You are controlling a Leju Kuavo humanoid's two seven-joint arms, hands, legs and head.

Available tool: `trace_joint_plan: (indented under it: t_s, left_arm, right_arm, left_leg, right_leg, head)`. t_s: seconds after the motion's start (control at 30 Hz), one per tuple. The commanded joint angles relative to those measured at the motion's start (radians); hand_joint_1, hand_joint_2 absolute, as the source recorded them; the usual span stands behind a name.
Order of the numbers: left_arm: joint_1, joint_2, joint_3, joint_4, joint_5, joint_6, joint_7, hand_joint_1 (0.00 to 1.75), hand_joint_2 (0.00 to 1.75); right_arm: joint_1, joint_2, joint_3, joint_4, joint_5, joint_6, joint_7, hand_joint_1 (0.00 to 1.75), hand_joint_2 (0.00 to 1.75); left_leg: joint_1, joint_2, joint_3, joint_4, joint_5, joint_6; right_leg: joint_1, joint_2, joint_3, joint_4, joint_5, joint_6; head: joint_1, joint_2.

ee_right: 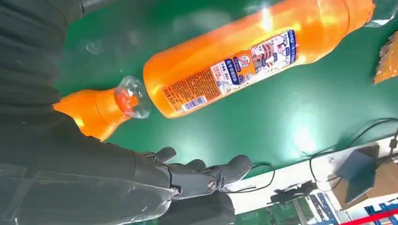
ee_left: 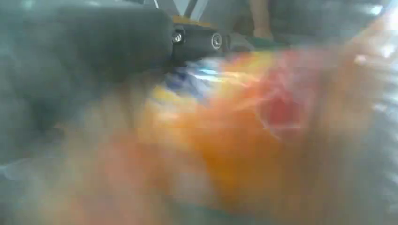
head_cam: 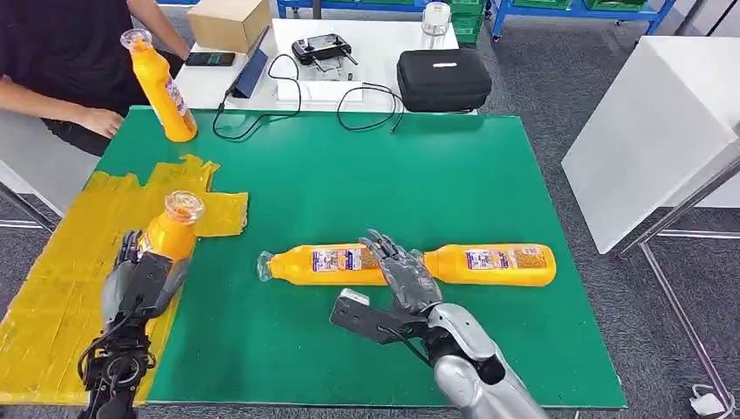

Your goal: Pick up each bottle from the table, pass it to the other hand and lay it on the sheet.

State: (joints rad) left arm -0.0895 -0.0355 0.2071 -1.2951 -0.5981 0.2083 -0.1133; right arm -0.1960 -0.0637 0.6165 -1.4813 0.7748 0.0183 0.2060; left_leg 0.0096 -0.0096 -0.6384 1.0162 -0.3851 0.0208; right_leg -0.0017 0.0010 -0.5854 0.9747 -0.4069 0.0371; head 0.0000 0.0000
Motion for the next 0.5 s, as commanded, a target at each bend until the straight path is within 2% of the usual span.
trace_joint_plan:
  t_s: [0.03,0.33,0.43,0.5]
  left_arm:
    - [0.016,-0.038,0.018,0.033,0.005,-0.009,0.007,0.0,0.0]
    - [0.017,-0.027,0.005,0.043,0.011,-0.01,0.013,0.0,0.0]
    - [0.021,-0.019,-0.017,0.047,-0.067,0.04,0.026,0.0,0.0]
    - [0.02,0.011,-0.076,0.074,-0.304,0.152,0.098,0.0,0.0]
  right_arm:
    - [-0.049,-0.007,0.005,0.079,0.001,0.007,0.001,0.0,1.75]
    - [-0.062,-0.015,0.021,0.068,0.002,0.008,0.001,0.0,1.75]
    - [-0.059,-0.017,0.028,0.056,0.002,0.009,0.0,0.0,1.75]
    - [-0.059,-0.017,0.036,0.044,0.007,0.014,-0.001,0.0,1.75]
  left_leg:
    - [-0.001,0.004,0.005,-0.001,-0.003,-0.001]
    - [0.0,0.006,0.001,-0.001,-0.002,-0.001]
    - [0.0,0.006,0.0,-0.001,-0.002,-0.001]
    - [0.0,0.005,-0.001,0.0,-0.001,0.0]
  right_leg:
    - [0.0,0.003,0.003,-0.001,-0.001,0.0]
    - [0.0,0.001,-0.002,0.0,-0.001,-0.001]
    - [0.0,0.001,-0.002,0.0,-0.001,-0.001]
    - [0.0,0.001,-0.004,0.0,-0.001,-0.001]
  head:
    - [0.0,0.0]
    - [0.0,0.0]
    - [0.0,0.0]
    - [0.0,0.0]
